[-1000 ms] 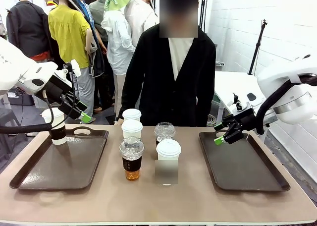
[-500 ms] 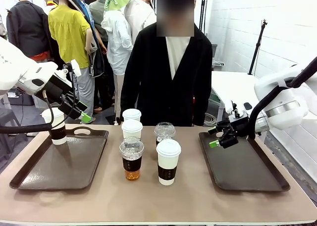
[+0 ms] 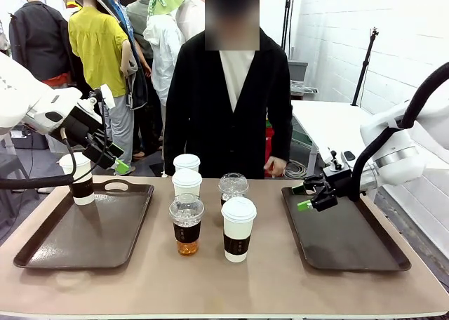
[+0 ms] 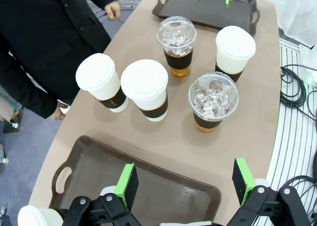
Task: Distribute the coffee onto the tray.
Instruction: Pick up one iced Americano and place it on the right Handle tray.
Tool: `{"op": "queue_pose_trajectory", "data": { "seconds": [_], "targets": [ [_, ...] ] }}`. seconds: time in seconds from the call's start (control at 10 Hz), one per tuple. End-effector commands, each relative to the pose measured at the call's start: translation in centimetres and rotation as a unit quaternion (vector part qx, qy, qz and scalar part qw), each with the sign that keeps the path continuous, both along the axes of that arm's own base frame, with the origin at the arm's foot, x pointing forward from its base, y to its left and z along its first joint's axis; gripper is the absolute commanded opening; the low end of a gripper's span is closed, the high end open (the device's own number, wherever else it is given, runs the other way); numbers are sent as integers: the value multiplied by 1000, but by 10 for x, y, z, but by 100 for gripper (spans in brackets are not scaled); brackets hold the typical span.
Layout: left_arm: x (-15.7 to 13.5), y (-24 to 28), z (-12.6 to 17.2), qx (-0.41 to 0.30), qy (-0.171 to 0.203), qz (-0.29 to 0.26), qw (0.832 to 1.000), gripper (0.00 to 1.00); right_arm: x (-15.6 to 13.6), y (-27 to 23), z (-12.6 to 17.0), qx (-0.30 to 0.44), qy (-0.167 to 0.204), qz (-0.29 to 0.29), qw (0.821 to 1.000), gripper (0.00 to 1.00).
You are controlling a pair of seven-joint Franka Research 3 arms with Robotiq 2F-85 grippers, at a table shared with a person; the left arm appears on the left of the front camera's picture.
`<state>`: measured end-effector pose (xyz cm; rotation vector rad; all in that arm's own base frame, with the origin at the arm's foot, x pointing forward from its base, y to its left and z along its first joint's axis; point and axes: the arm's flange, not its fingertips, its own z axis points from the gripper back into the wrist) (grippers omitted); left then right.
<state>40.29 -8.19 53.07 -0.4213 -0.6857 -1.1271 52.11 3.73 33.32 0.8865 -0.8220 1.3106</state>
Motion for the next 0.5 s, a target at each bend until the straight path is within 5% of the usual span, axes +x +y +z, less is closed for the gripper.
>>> {"op": "queue_pose_trajectory", "data": {
  "seconds": [0.0,0.4],
  "targets": [
    [2,1,-1,-13,-3,-8,1000,100,12,-1,-7,21,-11,17,1000,100],
    [2,1,-1,-13,-3,-8,1000,100,20,18,-13,35,-18,4,999,100]
  ]
}}
